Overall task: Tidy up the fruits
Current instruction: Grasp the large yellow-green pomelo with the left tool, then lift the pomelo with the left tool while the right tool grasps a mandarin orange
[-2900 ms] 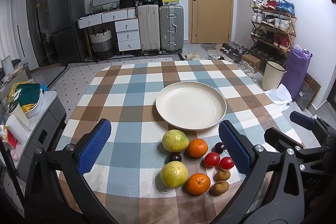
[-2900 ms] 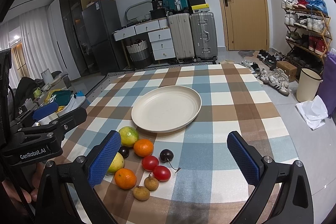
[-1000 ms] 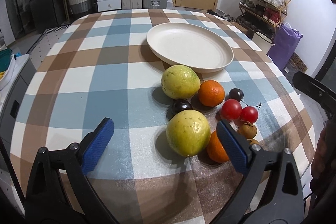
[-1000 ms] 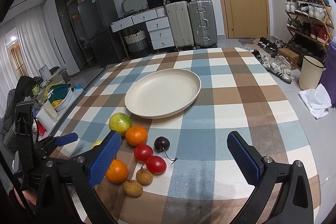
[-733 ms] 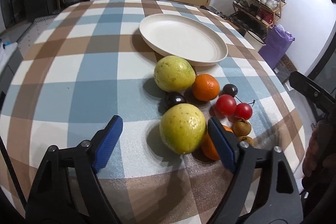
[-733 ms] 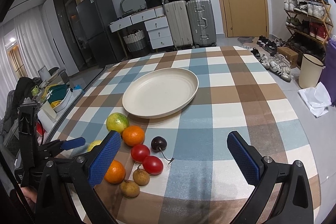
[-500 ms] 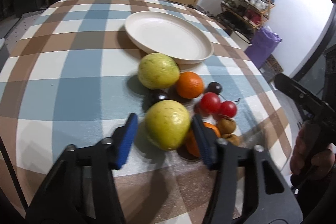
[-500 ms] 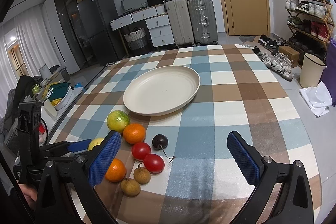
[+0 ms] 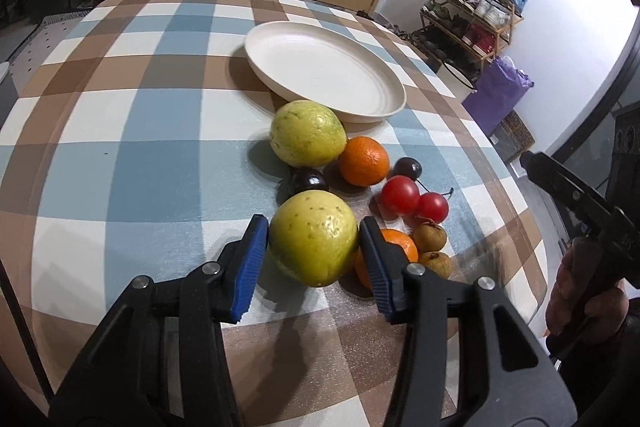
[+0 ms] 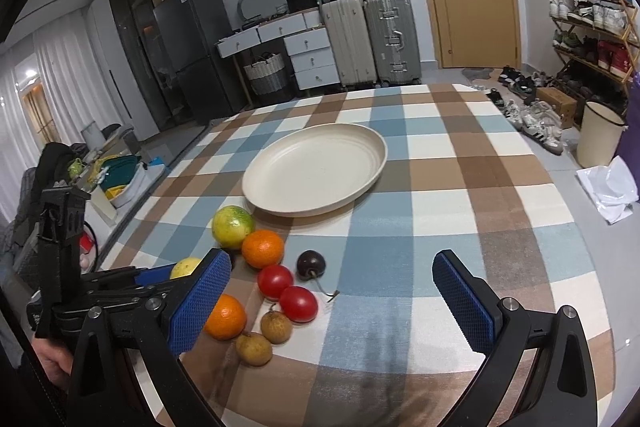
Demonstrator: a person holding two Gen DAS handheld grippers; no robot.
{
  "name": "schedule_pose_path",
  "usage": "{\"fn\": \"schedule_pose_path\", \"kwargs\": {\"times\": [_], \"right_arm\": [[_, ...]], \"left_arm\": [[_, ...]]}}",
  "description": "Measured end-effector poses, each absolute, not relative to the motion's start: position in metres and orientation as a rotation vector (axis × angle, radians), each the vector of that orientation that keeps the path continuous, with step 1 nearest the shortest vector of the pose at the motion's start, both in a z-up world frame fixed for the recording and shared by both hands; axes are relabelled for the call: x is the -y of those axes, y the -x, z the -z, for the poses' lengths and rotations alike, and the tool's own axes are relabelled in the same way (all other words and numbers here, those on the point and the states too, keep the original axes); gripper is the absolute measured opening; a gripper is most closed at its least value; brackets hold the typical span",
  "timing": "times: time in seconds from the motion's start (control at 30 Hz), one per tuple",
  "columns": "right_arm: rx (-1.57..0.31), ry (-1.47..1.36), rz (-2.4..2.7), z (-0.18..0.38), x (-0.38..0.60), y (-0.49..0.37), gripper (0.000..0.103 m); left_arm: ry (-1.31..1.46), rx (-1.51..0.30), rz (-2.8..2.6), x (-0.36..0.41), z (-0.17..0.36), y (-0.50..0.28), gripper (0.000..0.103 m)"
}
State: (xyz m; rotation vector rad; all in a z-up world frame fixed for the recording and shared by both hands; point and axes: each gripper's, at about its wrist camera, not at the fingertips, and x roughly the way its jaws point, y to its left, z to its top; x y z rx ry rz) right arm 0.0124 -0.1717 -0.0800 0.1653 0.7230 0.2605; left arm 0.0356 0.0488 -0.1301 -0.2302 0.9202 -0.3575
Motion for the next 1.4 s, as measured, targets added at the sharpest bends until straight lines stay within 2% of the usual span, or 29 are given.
{"fn": "schedule_pose_path", "kwargs": {"times": [0.5,1.13,1.4], "right_arm": [[-0.746,-0.172,-0.407,0.088,0.147,0.0,0.103],[-0.776,-0.031,-0.59,0.1,0.084,0.004,0.103],[-0.828,-0.006,-0.618,0.112,0.073,-0.005,0.099]], "left_arm": [[0.266,-0.831,0.315,-0.081,0.099,-0.022,0.045],[0.306,-0.777,0.238,-0.125,0.083,0.004,0.045],[0.32,-0.766,0.215,-0.138,0.081,0.009,0.045]]}}
